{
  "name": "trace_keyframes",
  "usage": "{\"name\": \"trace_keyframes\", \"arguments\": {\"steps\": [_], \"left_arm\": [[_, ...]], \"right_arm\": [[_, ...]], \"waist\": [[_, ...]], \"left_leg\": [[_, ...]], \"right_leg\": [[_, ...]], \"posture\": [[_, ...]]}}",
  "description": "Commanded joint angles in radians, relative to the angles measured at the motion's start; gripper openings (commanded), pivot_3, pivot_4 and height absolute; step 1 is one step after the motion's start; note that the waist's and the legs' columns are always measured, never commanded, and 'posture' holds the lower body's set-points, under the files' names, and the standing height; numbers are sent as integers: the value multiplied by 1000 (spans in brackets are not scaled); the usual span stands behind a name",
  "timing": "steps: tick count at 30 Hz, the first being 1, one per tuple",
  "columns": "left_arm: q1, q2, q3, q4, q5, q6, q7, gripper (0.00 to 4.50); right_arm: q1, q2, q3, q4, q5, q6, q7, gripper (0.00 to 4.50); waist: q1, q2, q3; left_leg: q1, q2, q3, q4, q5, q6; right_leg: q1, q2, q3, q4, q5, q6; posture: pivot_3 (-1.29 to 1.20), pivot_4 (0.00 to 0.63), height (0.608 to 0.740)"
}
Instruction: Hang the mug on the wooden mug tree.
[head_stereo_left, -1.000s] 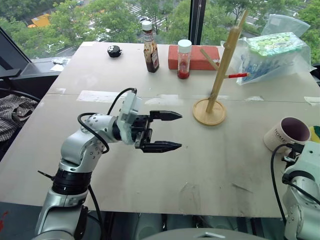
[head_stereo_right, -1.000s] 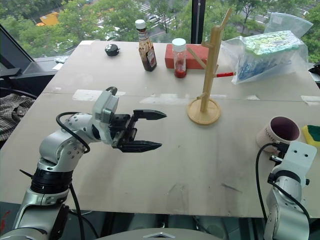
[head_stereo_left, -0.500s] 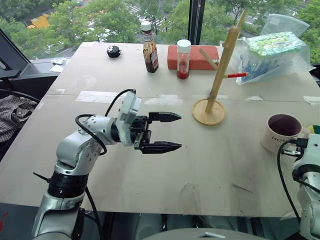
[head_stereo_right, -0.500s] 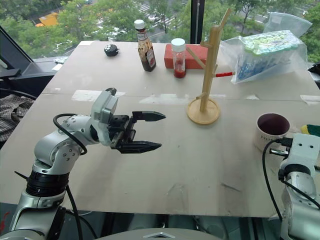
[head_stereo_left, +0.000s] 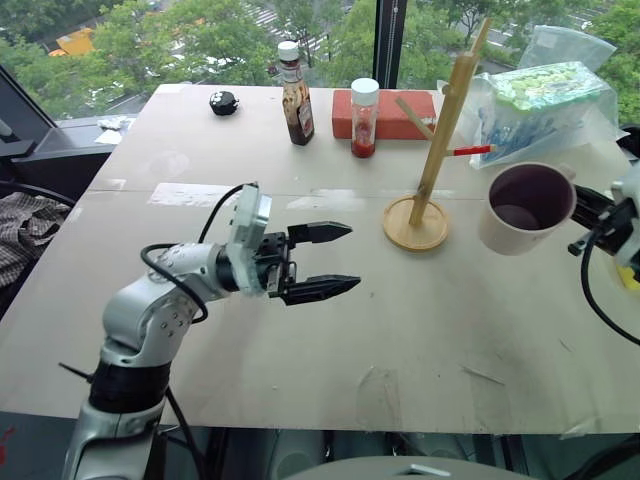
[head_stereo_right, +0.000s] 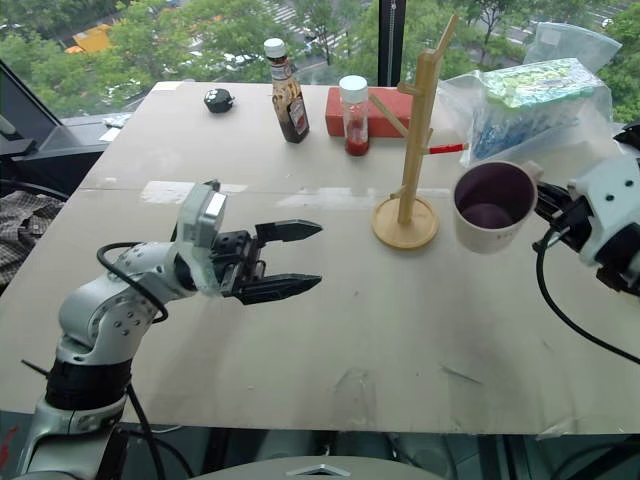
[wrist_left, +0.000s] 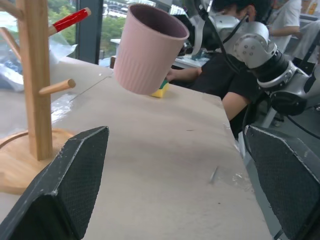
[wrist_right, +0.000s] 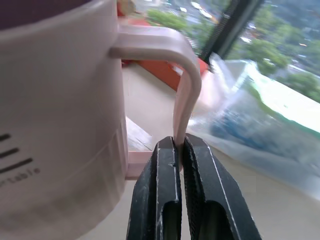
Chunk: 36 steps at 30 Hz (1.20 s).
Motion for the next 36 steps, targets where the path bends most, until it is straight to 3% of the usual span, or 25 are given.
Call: {"name": "trace_keyframes", "arguments": {"steps": [1,13,19,23,25,29,36], "left_arm": [[37,5,78,-72,-45,-18,39,4500],[201,45,196,-235,-184,33,158,4500],[267,46,232,-285,-207,22,216,4500],[289,45,231,-308,-209,15,246,4500],[295,43,225,-311,-188,4,266,4500],[294,26,202,-295,-105,-39,308,4500],[323,37,186,-240,-38,-57,305,4500]], "right_arm": [[-119,-41,63,106,-4,-84,81,44],[-557,21,362,640,-148,-355,299,44],[-664,128,461,778,-194,-431,377,44],[-675,131,473,840,-211,-484,435,44],[-656,111,448,837,-208,-513,442,291],[-541,33,350,701,-141,-401,421,1674],[-121,-53,57,285,37,-109,312,1674]], "waist": [[1,0,0],[-1,-1,1],[-4,-1,1],[4,-1,1],[6,-1,1],[9,-1,1],[4,-1,1]], "left_leg": [[0,0,0,0,0,0],[0,0,1,1,0,0],[0,1,2,1,0,0],[-1,1,1,1,0,0],[-1,0,1,1,0,0],[-2,0,0,2,0,0],[-2,1,0,2,0,0]], "right_leg": [[0,0,0,0,0,0],[-1,-6,0,1,0,0],[-2,-6,0,1,0,0],[-2,-7,-1,1,0,0],[-2,-8,-2,1,0,0],[-1,-9,-3,1,0,0],[-1,-8,-3,1,0,0]], "posture": [[0,150,740],[0,150,740],[0,150,740],[0,150,740],[0,150,740],[0,150,740],[0,150,740]]}}
